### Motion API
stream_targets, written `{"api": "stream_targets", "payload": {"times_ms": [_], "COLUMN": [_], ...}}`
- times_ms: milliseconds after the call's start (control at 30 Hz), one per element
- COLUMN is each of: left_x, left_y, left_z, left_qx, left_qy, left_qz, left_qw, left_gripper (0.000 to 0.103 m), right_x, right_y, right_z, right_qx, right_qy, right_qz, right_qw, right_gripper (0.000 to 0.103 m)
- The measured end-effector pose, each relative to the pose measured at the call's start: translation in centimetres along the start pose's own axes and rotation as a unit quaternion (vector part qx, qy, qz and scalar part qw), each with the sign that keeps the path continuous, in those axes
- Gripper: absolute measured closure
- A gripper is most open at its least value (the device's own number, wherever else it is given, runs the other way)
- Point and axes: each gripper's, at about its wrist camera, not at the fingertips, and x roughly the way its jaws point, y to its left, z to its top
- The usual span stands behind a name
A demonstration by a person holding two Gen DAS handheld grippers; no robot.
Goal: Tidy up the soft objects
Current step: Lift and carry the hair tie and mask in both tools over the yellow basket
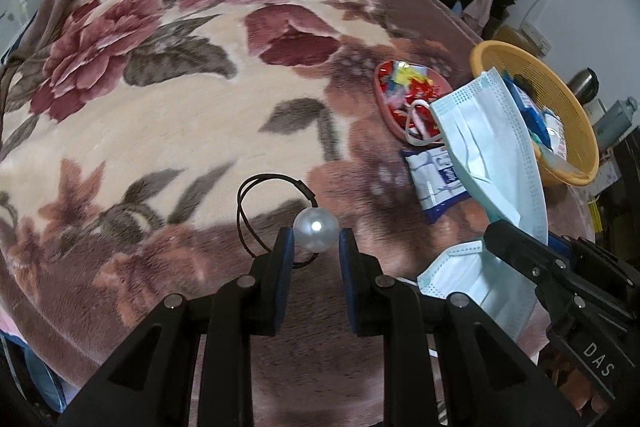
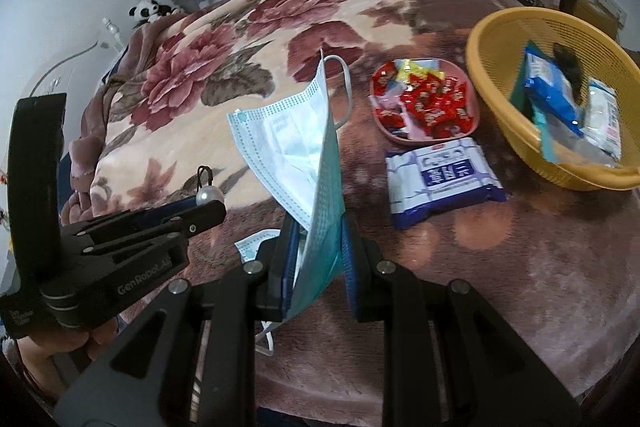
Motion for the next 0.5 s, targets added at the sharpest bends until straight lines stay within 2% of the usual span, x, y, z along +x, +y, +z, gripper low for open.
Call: {"api": "stream_targets", "payload": {"times_ms": [500], "left_x": [0.5], "left_y": [-7.8], "left_z": [3.2], "left_qx": [0.048], "left_qy": [-0.005], "left_qz": [-0.019], "left_qw": [0.9987], "left_gripper": [0.081], "right_x": [-3.7], "right_y": [-7.0], "right_z": [1.7], "right_qx": [0.048], "right_qy": [-0.034], "right_qz": [-0.016], "right_qw": [0.998], "right_gripper": [0.082]}}
